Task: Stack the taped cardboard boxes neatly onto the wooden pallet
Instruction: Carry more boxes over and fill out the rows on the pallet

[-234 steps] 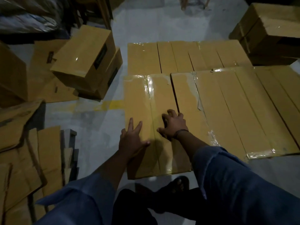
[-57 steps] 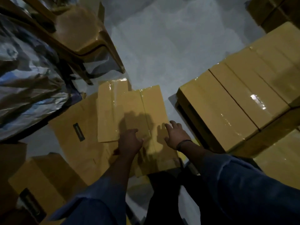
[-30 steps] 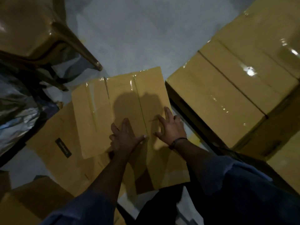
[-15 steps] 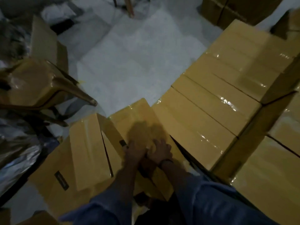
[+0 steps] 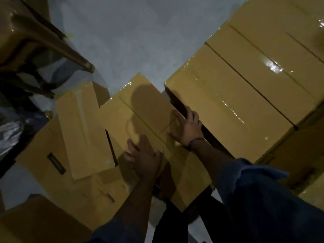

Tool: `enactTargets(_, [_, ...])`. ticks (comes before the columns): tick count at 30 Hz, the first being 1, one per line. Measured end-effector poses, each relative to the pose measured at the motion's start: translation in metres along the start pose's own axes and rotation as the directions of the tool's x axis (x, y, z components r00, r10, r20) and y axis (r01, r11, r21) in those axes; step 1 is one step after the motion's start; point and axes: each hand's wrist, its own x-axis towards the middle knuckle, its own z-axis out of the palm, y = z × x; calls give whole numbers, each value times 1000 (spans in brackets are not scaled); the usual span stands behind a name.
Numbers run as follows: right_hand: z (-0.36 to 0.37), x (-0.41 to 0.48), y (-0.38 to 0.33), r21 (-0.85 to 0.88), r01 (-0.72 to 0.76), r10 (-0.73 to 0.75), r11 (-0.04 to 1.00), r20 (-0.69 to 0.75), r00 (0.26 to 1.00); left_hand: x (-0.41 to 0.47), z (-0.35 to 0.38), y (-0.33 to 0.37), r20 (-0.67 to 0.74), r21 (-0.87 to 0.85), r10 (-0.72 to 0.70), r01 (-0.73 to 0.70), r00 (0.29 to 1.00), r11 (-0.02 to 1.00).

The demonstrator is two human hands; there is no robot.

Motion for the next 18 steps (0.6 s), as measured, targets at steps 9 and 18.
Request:
enactTargets(9, [-10, -4, -26, -22, 161, -160, 987, 49, 986, 5, -20, -19, -54, -352, 16, -34, 998, 935])
enactTargets(18, [-125, -75, -62, 127, 55, -41, 990, -112, 993, -44, -156, 40, -159, 49, 228, -223, 961, 974])
